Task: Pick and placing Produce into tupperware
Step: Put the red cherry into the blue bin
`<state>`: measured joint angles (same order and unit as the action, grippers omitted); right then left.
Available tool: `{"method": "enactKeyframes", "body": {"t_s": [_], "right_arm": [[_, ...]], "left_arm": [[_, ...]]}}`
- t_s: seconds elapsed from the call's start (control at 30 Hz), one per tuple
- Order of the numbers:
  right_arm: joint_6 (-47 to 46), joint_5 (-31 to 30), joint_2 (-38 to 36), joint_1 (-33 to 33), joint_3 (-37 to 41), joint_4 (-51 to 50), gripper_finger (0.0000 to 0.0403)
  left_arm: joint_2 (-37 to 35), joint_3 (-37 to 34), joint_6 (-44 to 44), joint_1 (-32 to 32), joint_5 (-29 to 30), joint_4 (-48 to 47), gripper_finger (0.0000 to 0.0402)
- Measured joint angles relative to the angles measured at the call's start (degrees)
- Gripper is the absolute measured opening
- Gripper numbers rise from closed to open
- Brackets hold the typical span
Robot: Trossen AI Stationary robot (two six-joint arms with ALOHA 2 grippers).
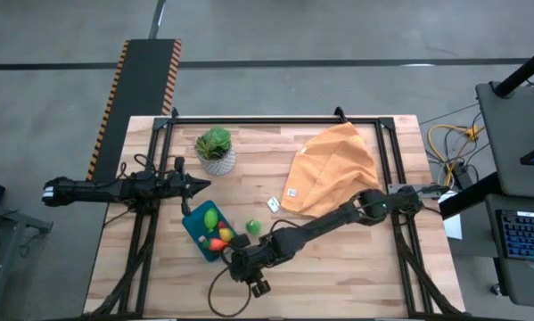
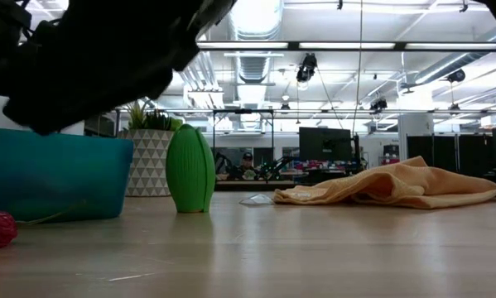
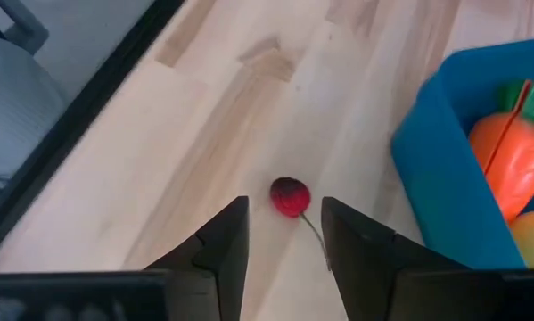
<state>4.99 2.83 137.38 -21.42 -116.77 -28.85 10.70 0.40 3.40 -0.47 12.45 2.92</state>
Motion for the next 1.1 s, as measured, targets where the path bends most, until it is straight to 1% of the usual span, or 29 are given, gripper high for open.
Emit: {"method": "enactKeyframes", "body": {"t_s": [0.2, 0.37, 0.7, 0.97, 1.1], "right_arm": [[-0.02, 0.0, 0.6, 1.44, 2.32, 3.23, 0.0137], [-0.02, 0.09, 0.81, 1.74, 4.19, 3.28, 0.0137], [-0.24, -1.14, 0.83, 2.51, 9.17, 10.49, 0.0137], [-0.48, -1.38, 0.81, 2.72, 11.55, 11.5, 0.0137], [-0.5, -1.38, 0.81, 2.72, 11.55, 11.52, 0.0137]], "left_arm": [[0.02, 0.02, 0.0, 0.0, 0.0, 0.02, 0.0], [-0.04, 0.0, 0.0, 0.0, 0.01, 0.02, 0.0], [0.0, 0.0, 0.0, 0.02, 0.02, 0.02, 0.0], [0.02, 0.02, 0.0, 0.01, 0.02, 0.02, 0.0], [0.04, 0.0, 0.0, 0.02, 0.02, 0.02, 0.0]]}}
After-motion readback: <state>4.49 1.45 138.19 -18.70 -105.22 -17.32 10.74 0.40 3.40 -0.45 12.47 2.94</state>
